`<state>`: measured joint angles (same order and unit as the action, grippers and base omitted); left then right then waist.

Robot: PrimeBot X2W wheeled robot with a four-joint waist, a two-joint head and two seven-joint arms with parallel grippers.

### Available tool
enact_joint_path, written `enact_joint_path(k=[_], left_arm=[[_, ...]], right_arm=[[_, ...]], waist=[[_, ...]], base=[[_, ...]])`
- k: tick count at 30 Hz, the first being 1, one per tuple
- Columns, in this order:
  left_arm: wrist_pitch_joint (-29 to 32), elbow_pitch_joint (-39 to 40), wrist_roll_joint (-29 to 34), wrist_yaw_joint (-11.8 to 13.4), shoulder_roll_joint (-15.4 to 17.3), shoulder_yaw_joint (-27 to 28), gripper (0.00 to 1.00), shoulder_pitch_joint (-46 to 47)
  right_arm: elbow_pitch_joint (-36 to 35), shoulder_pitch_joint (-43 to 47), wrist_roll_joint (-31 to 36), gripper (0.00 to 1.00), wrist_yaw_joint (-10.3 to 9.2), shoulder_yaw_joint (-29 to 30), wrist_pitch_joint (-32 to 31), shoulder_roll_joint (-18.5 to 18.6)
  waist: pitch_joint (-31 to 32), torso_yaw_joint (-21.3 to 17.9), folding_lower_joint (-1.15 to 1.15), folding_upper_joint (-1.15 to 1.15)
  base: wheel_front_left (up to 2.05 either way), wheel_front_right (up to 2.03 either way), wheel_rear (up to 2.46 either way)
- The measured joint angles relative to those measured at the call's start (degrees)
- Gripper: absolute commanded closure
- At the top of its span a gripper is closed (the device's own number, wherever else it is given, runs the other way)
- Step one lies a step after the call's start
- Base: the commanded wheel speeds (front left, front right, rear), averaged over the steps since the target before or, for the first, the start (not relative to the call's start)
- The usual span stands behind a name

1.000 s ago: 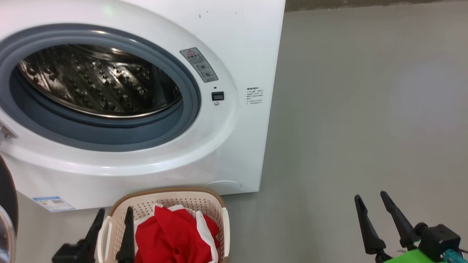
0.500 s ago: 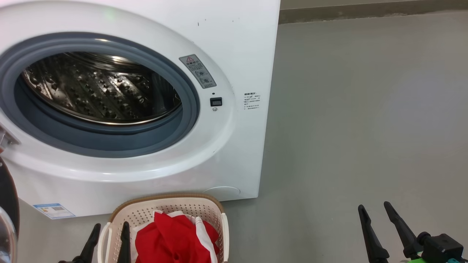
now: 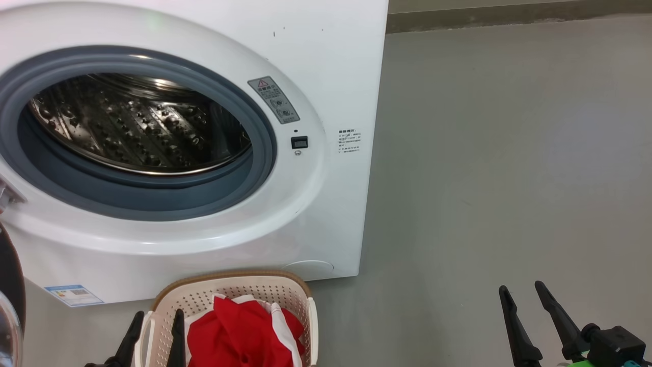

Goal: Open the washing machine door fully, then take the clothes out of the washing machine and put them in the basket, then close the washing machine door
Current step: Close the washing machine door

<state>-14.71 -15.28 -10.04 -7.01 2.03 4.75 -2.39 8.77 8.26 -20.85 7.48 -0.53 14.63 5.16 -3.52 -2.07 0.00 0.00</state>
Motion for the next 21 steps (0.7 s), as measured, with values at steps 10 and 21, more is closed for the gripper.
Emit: enact_joint_path(k=[10,21], left_arm=[[-0.01,0.00,0.00,0.02,0.02,-0.20,0.00,0.00],[-0.01,0.20,0.00,0.10,0.02,-0.35,0.00,0.01]], right_arm=[[-0.07,-0.01,0.00,0.00,0.00,0.01,0.00,-0.01],[-0.14,-0.01,0.00,0.00,0.00,0.02,0.00,-0.01]], waist=[[-0.32,0.11,0.00,0.00],[-0.62,0.19,0.00,0.00]], base=[[-0.83,0.83,0.00],[-1.35,1.35,0.00]])
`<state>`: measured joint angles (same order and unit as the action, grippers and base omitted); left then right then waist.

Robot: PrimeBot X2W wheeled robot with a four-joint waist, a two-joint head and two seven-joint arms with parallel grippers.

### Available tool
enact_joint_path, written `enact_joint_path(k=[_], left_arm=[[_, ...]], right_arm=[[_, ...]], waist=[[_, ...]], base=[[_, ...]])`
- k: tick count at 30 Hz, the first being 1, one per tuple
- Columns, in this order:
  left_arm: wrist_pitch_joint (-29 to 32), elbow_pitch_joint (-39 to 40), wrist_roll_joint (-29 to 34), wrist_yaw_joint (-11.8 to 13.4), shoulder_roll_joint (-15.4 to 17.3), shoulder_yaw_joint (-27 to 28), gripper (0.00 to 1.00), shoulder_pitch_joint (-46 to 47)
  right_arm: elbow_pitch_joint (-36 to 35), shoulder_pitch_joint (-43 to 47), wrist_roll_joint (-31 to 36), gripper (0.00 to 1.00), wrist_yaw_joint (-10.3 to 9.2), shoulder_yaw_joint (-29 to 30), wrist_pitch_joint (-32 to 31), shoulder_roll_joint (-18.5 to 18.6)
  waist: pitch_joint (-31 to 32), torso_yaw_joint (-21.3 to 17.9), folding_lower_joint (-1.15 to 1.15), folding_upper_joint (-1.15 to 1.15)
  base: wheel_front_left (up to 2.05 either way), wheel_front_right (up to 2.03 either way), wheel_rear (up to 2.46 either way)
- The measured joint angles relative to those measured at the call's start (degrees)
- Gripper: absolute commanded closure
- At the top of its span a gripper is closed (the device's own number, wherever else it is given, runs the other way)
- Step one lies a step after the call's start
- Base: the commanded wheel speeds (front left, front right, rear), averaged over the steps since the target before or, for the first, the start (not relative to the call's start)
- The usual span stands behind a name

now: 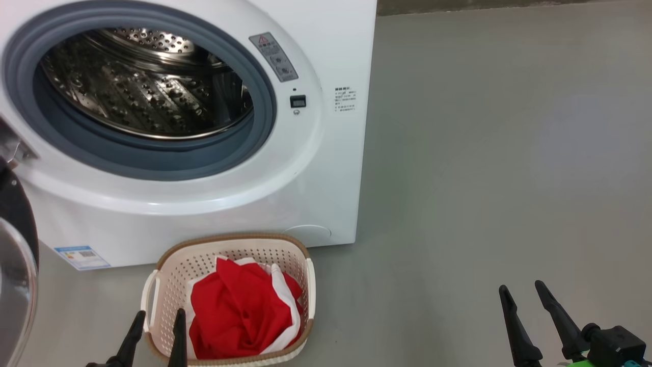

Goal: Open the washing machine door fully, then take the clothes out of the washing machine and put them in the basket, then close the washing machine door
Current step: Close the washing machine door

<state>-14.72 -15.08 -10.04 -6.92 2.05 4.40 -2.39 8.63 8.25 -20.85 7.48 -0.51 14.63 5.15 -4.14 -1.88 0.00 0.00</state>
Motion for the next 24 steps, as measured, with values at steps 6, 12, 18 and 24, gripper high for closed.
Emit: enact_joint_path(k=[6,12,18,24], left_arm=[[0.01,0.01,0.00,0.01,0.01,-0.01,0.00,-0.01],[0.01,0.09,0.00,0.00,0.01,-0.05,0.00,0.00],[0.00,0.21,0.00,0.09,0.01,-0.11,0.00,0.00],[0.00,0.27,-0.11,0.42,0.01,-0.26,0.00,0.01]], right_arm=[[-0.01,0.01,0.00,0.00,0.00,0.00,0.00,0.00],[-0.04,0.00,0.00,0.00,0.00,0.03,0.00,-0.01],[-0.04,0.00,0.00,0.00,0.00,0.03,0.00,-0.01],[-0.31,-0.01,0.00,0.00,0.00,-0.09,0.00,-0.03]], waist=[[0.16,-0.01,0.00,0.00],[0.19,0.00,0.00,0.00],[0.30,-0.05,0.00,0.00],[0.16,0.40,0.00,0.00]], base=[[-0.63,0.63,0.00],[-0.03,0.03,0.00],[0.00,0.00,0.00],[0.00,0.00,0.00]])
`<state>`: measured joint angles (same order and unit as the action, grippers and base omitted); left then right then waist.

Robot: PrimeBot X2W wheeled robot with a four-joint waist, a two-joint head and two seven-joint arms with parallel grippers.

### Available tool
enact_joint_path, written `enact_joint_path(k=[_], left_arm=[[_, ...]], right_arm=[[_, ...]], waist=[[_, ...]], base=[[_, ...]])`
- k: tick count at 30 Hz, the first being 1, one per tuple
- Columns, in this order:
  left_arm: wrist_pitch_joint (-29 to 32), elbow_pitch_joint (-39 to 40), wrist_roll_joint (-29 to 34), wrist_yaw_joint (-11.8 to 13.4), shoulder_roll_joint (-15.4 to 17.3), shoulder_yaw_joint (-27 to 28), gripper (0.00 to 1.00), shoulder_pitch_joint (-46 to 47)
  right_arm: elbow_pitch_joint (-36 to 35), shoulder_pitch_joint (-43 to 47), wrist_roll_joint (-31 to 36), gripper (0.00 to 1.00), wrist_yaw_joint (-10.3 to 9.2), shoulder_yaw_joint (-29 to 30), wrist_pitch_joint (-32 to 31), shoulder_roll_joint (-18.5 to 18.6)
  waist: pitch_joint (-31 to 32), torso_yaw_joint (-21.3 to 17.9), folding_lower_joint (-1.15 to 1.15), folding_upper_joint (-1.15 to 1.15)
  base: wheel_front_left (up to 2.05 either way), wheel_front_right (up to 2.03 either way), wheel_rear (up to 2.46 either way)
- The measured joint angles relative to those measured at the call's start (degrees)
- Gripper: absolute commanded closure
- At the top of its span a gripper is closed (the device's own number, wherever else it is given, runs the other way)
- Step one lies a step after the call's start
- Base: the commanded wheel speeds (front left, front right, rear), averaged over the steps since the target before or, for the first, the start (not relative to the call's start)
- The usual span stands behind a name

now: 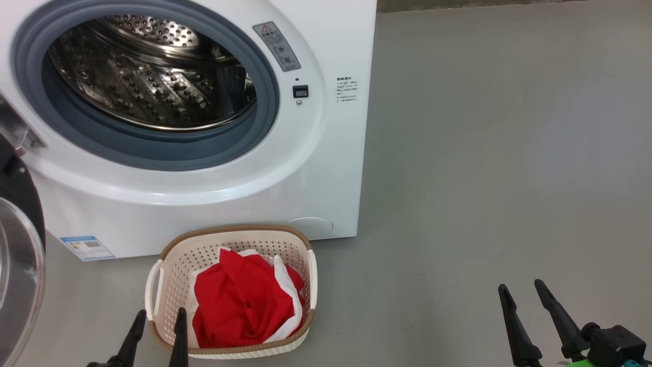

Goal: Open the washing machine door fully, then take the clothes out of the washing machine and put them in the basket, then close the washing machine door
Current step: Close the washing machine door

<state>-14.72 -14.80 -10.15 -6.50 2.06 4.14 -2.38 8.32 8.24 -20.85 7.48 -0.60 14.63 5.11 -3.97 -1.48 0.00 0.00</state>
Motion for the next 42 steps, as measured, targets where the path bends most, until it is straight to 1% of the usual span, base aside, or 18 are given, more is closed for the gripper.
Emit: enact_joint_path(k=[6,9,12,19,25,28,34,35,39,42], left_arm=[[0.00,-0.20,-0.25,1.03,0.01,-0.96,0.00,0.02],[0.01,-0.27,-1.12,1.55,0.01,-1.41,0.00,0.02],[0.00,-0.82,-1.64,2.63,0.01,-1.87,0.00,-0.01],[0.01,-1.34,-3.12,4.89,0.08,-3.13,0.00,-0.12],[0.01,-1.46,-4.58,6.14,0.13,-5.02,0.00,-0.34],[0.00,-1.42,-5.03,6.54,0.19,-5.56,0.00,-1.30],[0.01,-1.31,-5.72,6.57,0.21,-6.39,0.00,-2.25],[0.01,-1.31,-5.72,6.57,0.21,-6.39,0.00,-2.25],[0.01,-1.29,-6.22,6.77,0.21,-7.33,0.00,-2.45],[0.00,-0.58,-7.64,7.80,0.25,-7.25,0.00,-3.44]], right_arm=[[-0.14,-0.01,-0.18,0.00,0.00,-0.27,0.00,0.04],[-0.19,0.00,-0.24,0.00,0.00,-0.52,0.00,0.21],[-0.16,-0.01,-0.24,0.00,0.00,-0.97,0.00,0.70],[-0.08,0.01,-0.25,0.00,0.00,-1.96,0.00,1.71],[0.02,0.10,-0.31,0.00,0.00,-2.20,0.00,1.99],[0.03,0.23,-0.31,0.00,0.00,-2.37,0.00,2.01],[0.22,1.04,-0.31,0.00,0.00,-3.19,0.00,2.08],[0.22,1.04,-0.31,0.00,0.00,-3.19,0.00,2.08],[0.26,1.06,-0.32,0.00,0.00,-3.35,0.00,2.08],[0.41,1.12,-0.32,0.00,0.00,-4.17,0.00,2.05]], waist=[[0.16,1.99,0.00,0.00],[0.26,3.62,0.00,0.00],[0.34,5.52,0.00,0.00],[0.70,10.84,0.00,0.00],[1.09,16.05,0.00,0.00],[1.34,18.71,0.00,0.00],[1.94,23.71,0.00,0.00],[1.94,23.71,0.00,0.00],[2.37,26.76,0.00,0.00],[2.84,29.27,0.00,0.00]], base=[[0.00,0.00,0.00],[0.00,0.00,0.00],[0.00,0.00,0.00],[0.00,0.00,0.00],[0.00,0.00,0.00],[0.00,0.00,0.00],[0.00,0.00,0.00],[0.00,0.00,0.00],[0.00,0.00,0.00],[0.00,0.00,0.00]])
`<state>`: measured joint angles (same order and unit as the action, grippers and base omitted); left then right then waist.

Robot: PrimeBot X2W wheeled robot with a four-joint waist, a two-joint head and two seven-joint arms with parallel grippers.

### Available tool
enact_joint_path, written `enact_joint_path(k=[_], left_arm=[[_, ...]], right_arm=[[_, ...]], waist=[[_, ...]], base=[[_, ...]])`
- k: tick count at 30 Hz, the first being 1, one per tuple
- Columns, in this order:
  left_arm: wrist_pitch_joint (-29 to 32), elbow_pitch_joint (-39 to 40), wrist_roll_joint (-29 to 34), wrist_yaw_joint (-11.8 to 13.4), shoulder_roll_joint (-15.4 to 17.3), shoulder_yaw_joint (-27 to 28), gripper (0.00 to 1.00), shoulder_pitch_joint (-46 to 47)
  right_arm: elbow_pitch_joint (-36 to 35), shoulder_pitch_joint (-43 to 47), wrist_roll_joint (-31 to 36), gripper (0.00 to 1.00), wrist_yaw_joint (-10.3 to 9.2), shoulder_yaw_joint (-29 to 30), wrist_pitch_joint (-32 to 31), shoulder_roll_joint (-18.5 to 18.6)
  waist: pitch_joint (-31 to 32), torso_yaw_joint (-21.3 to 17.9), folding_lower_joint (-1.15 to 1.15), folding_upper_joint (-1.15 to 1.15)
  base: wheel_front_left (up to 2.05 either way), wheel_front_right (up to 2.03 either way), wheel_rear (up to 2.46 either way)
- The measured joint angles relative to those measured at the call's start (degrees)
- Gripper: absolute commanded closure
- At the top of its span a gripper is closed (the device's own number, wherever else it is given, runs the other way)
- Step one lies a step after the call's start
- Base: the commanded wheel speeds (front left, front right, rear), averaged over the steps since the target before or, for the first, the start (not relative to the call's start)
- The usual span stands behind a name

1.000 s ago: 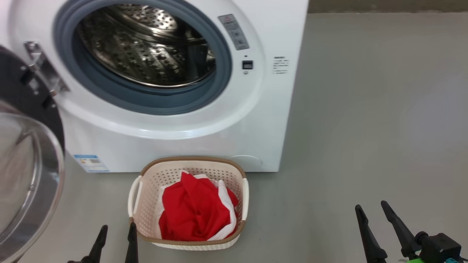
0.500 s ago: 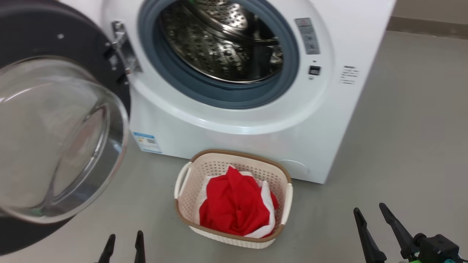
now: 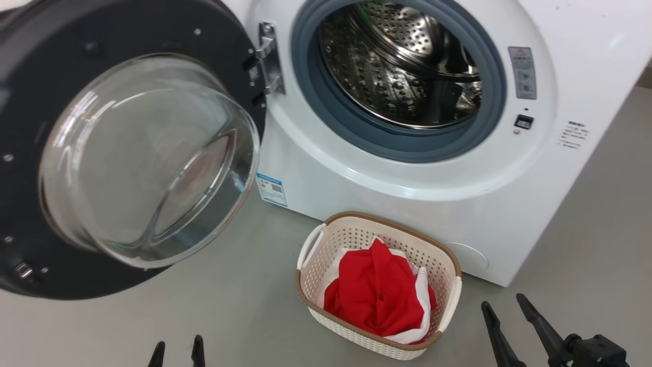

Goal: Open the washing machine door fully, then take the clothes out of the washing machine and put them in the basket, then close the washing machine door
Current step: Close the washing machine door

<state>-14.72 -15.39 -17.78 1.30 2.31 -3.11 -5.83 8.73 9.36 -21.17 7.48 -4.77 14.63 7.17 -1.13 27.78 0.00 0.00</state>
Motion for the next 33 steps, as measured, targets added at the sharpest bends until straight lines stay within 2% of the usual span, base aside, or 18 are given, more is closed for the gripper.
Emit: enact_joint_path(k=[5,16,17,18,20,21,22,28,33], left_arm=[[0.01,1.49,-1.82,0.79,0.07,0.32,0.00,-1.42],[0.01,3.49,-3.48,1.78,0.07,-0.03,0.00,-1.41],[0.01,3.50,-3.48,1.78,0.07,-0.12,0.05,-1.41],[0.01,3.52,-3.48,1.78,0.07,-0.22,0.42,-1.41],[0.01,3.64,-3.48,1.76,0.07,-0.43,0.74,-1.41],[0.01,3.80,-3.49,1.68,0.07,-0.48,0.97,-1.41],[0.01,4.03,-3.53,1.60,0.07,-0.49,1.00,-1.38],[0.01,6.67,-4.19,-0.02,0.05,0.52,1.00,-0.40],[0.00,12.41,-3.37,-2.59,-0.02,5.88,1.00,4.90]], right_arm=[[0.47,-0.21,-0.01,0.00,0.00,-1.49,0.00,0.42],[1.13,-1.65,-0.30,0.00,0.00,-2.46,0.00,1.78],[1.21,-1.64,-0.42,0.00,0.00,-2.47,0.00,1.78],[1.25,-1.64,-0.44,0.00,0.00,-2.47,0.00,1.78],[1.31,-1.64,-0.44,0.00,0.00,-2.40,0.00,1.76],[1.31,-1.64,-0.43,0.00,0.00,-2.31,0.00,1.75],[1.31,-1.64,-0.43,0.00,0.00,-2.16,0.00,1.72],[1.23,-1.52,-0.43,0.00,0.00,-1.43,0.00,1.19],[1.10,-1.37,-0.41,0.00,0.00,-0.87,0.00,0.75]], waist=[[-0.09,1.59,0.00,0.00],[-1.53,2.22,0.00,0.00],[-1.51,2.20,0.00,0.00],[-1.49,2.18,0.00,0.00],[-1.41,2.11,0.00,0.00],[-1.37,2.08,0.00,0.00],[-1.32,2.06,0.00,0.00],[-1.11,1.97,0.00,0.00],[-1.18,1.96,0.00,0.00]], base=[[0.00,0.00,0.00],[0.00,0.00,0.00],[0.00,0.00,0.00],[0.00,0.00,0.00],[0.00,0.00,0.00],[0.00,0.00,0.00],[0.00,0.00,0.00],[0.00,0.00,0.00],[0.00,0.00,0.00]])
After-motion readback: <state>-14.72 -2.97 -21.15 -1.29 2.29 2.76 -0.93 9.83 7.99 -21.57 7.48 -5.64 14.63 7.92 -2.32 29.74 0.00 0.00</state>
